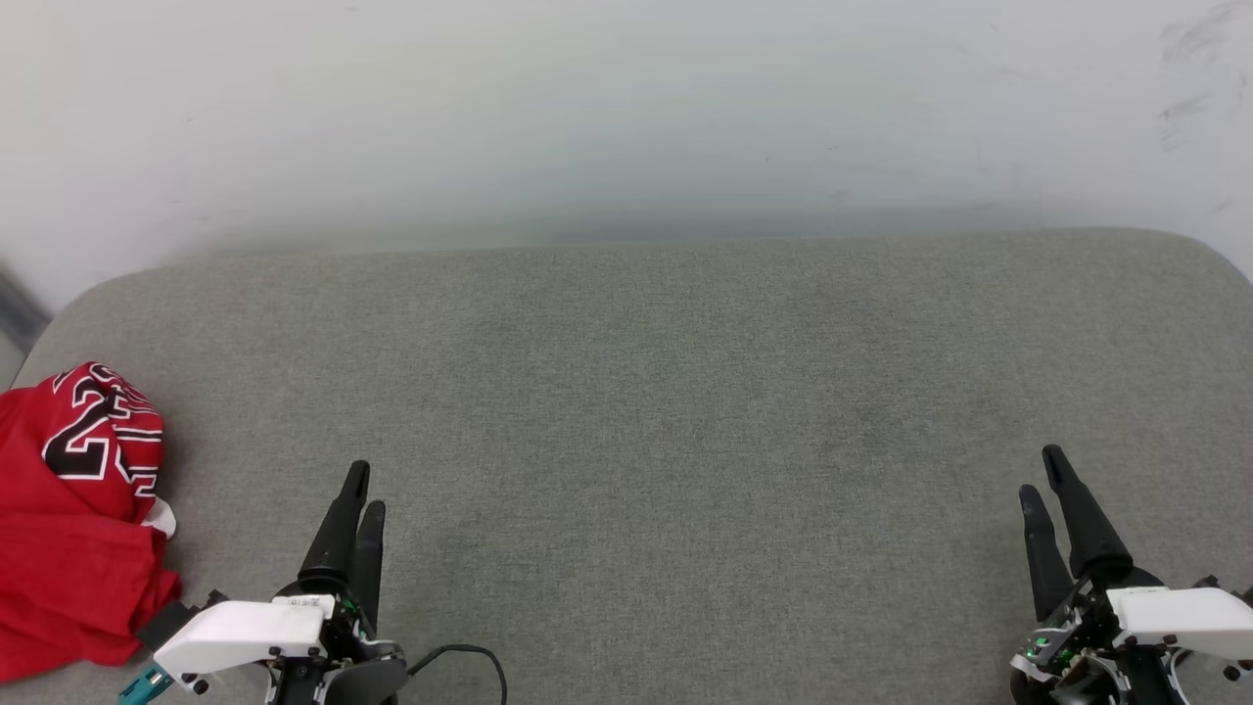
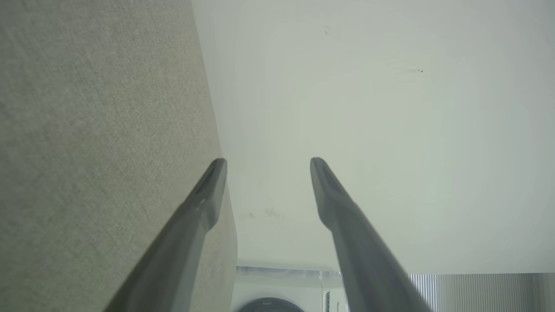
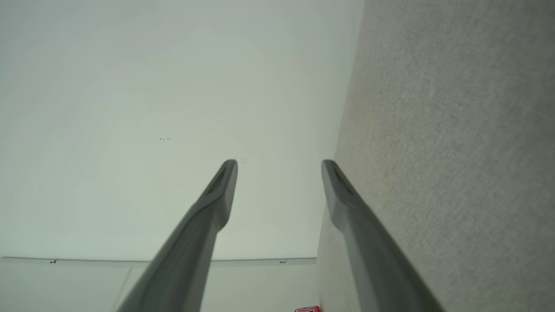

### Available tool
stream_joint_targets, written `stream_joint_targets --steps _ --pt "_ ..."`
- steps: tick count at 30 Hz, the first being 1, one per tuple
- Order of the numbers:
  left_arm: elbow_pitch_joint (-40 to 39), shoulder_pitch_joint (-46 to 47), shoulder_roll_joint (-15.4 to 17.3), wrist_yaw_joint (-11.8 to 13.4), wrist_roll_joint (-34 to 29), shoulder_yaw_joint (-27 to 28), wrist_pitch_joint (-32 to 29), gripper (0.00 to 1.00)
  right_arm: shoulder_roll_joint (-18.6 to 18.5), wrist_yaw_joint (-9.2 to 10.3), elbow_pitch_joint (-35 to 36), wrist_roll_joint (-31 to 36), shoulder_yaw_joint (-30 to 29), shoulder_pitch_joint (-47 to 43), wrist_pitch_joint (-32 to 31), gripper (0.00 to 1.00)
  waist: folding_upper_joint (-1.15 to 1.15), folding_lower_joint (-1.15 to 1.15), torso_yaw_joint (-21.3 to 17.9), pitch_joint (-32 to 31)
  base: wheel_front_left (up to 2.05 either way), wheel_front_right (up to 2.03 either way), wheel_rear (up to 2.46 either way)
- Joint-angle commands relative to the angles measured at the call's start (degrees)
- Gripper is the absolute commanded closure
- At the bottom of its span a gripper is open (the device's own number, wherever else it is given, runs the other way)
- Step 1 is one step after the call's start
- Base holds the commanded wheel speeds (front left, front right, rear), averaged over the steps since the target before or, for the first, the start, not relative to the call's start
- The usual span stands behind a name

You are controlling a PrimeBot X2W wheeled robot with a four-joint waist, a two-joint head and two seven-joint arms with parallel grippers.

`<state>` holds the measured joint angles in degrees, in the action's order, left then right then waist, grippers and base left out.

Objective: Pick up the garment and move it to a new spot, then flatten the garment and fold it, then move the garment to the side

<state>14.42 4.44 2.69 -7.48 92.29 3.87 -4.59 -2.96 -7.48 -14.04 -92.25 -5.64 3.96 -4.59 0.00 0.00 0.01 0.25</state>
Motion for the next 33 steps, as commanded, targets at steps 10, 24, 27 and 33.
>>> stream_joint_targets --steps 10,24,27,33 --pt "-4.1 1.3 0.1 0.0 -3.4 -3.6 3.2 0.0 -0.4 -0.01 4.7 2.5 1.4 -0.3 3.2 0.0 0.0 0.0 0.2 0.1 0.0 0.0 0.0" --pt "-7.4 0.3 0.2 0.0 -14.9 -6.3 6.4 0.0 -1.4 -0.01 7.4 15.6 2.8 -1.2 6.5 0.0 0.0 0.0 0.5 -0.1 0.0 0.0 0.0" --pt "-7.6 -0.2 0.2 0.0 -16.9 -6.5 7.1 0.0 -1.1 -0.01 7.8 19.2 3.0 -1.4 7.1 0.0 0.0 0.0 0.6 -0.2 0.0 0.0 0.0" --pt "-7.9 -0.6 0.2 0.0 -22.9 -6.8 8.3 0.0 -0.8 -0.01 8.5 27.1 2.9 -1.9 8.3 0.0 0.0 0.0 0.7 -0.4 0.0 0.0 0.0"
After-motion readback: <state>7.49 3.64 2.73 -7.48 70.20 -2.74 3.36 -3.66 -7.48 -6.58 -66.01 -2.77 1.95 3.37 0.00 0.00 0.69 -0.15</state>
